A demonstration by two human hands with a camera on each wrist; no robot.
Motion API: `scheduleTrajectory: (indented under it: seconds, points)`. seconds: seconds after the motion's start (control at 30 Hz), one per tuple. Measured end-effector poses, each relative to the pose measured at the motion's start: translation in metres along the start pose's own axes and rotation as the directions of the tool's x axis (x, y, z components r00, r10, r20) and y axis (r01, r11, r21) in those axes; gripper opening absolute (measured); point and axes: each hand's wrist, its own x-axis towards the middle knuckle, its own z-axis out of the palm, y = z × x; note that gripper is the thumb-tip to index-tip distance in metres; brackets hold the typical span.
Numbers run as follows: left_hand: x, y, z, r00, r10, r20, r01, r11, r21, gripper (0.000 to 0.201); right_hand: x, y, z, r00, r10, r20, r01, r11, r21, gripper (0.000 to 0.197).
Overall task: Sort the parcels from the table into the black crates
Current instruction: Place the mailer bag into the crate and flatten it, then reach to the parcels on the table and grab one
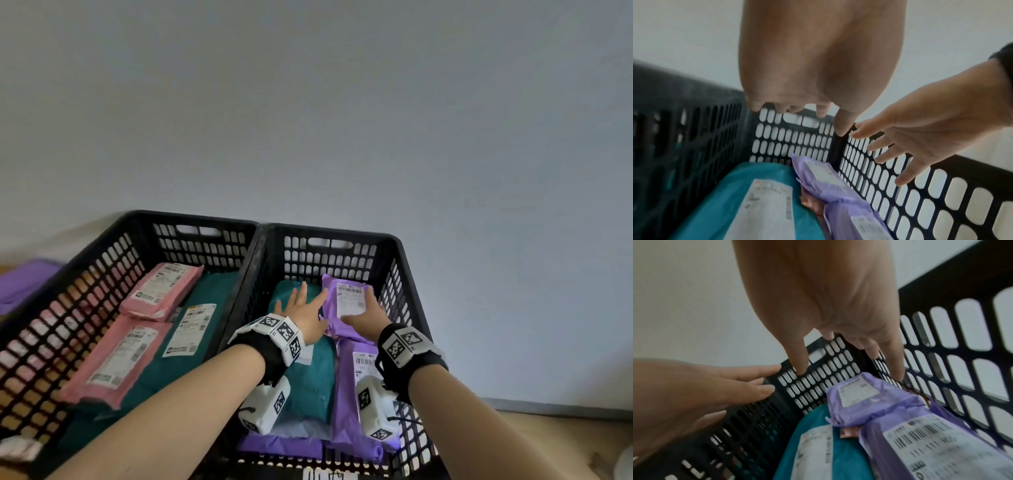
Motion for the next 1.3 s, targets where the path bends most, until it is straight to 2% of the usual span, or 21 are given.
scheduleTrajectory:
  seconds: [0.1,0.2,0.33,0.5,0.63,0.73,0.8,0.87,1.03,1.13,1.3]
  points:
    - [-0.033,-0.006,-0.022,0.996,-0.012,-0.094,0.009,0.999,-0.036,0.064,-0.022,-0.019,-0.004,0.993,-0.109,-0.046,0.112,0.99,0.084,0.096]
    - [-0.071,-0.016,-0.042,0.98,-0.042,-0.194,0.028,0.997,-0.073,0.062,-0.062,-0.045,-0.005,0.972,-0.224,-0.067,0.231,0.964,0.13,0.083]
    - [-0.126,-0.042,-0.056,0.951,-0.118,-0.286,0.09,0.99,-0.109,0.06,-0.097,-0.073,0.019,0.917,-0.398,-0.038,0.397,0.896,0.201,0.079]
    - [-0.188,-0.089,-0.057,0.897,-0.241,-0.371,0.193,0.968,-0.162,0.059,-0.149,-0.112,0.059,0.87,-0.487,0.077,0.444,0.843,0.304,0.076]
    - [-0.232,-0.132,-0.051,0.87,-0.258,-0.42,0.214,0.965,-0.15,0.066,-0.174,-0.142,0.102,0.817,-0.553,0.161,0.486,0.812,0.323,0.075]
    - [-0.269,-0.164,-0.046,0.795,-0.35,-0.496,0.255,0.934,-0.252,0.062,-0.199,-0.167,0.137,0.776,-0.588,0.228,0.514,0.799,0.311,0.074]
    - [-0.292,-0.19,-0.043,0.759,-0.43,-0.489,0.316,0.9,-0.301,0.056,-0.218,-0.184,0.162,0.747,-0.607,0.273,0.529,0.79,0.309,0.074]
    - [-0.311,-0.222,-0.04,0.733,-0.471,-0.491,0.324,0.876,-0.357,0.054,-0.233,-0.199,0.19,0.716,-0.631,0.299,0.548,0.773,0.319,0.072]
    - [-0.357,-0.3,-0.034,0.698,-0.544,-0.465,0.375,0.831,-0.41,0.05,-0.267,-0.235,0.263,0.665,-0.654,0.361,0.606,0.755,0.253,0.066]
    - [-0.376,-0.356,-0.032,0.675,-0.588,-0.445,0.41,0.801,-0.436,0.052,-0.281,-0.258,0.318,0.667,-0.629,0.4,0.596,0.772,0.219,0.056]
    - [-0.404,-0.456,-0.029,0.699,-0.606,-0.381,0.44,0.783,-0.439,0.054,-0.299,-0.304,0.414,0.695,-0.577,0.428,0.563,0.808,0.175,0.064]
